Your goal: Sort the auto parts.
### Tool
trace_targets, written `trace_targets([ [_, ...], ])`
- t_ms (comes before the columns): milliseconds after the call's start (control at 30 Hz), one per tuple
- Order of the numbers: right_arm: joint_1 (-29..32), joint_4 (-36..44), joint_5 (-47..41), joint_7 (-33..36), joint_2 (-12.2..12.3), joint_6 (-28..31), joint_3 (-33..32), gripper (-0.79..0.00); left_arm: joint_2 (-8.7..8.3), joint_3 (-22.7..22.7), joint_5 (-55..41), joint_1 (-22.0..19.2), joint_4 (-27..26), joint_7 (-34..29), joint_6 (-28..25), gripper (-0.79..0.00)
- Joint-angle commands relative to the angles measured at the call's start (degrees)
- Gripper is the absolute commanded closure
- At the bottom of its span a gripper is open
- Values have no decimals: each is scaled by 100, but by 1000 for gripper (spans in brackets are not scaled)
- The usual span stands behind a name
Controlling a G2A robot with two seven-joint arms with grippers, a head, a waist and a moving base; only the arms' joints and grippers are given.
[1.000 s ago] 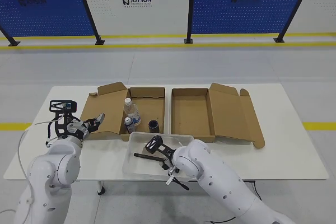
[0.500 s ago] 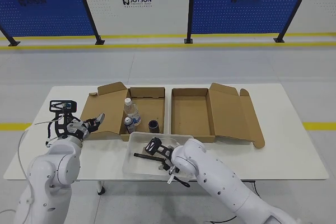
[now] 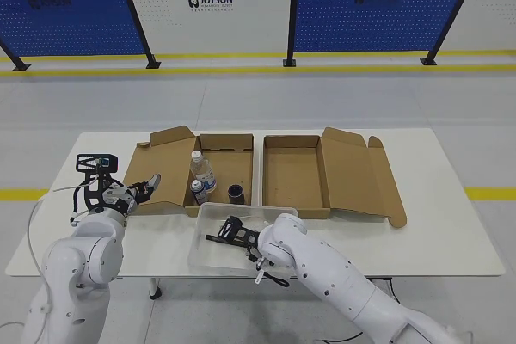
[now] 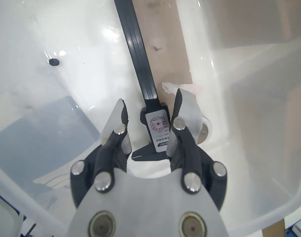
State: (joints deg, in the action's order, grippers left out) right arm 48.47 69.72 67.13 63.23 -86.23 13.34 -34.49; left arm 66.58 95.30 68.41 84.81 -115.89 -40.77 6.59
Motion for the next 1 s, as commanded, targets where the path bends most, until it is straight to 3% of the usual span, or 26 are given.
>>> trace_targets([
  [0,-15,-40,-10,12,-18,-16,7,-376,0,0,0,0,0,0,0,-785],
  [433,-124,-206,-3,216,-74,61,-42,-382,0,0,0,0,0,0,0,-785],
  [533,-134,-238,-61,231,-89,162,-41,-425,0,0,0,0,0,0,0,-785],
  [967,-169,-397,-231,346,-180,215,6,-351,0,0,0,0,0,0,0,-785],
])
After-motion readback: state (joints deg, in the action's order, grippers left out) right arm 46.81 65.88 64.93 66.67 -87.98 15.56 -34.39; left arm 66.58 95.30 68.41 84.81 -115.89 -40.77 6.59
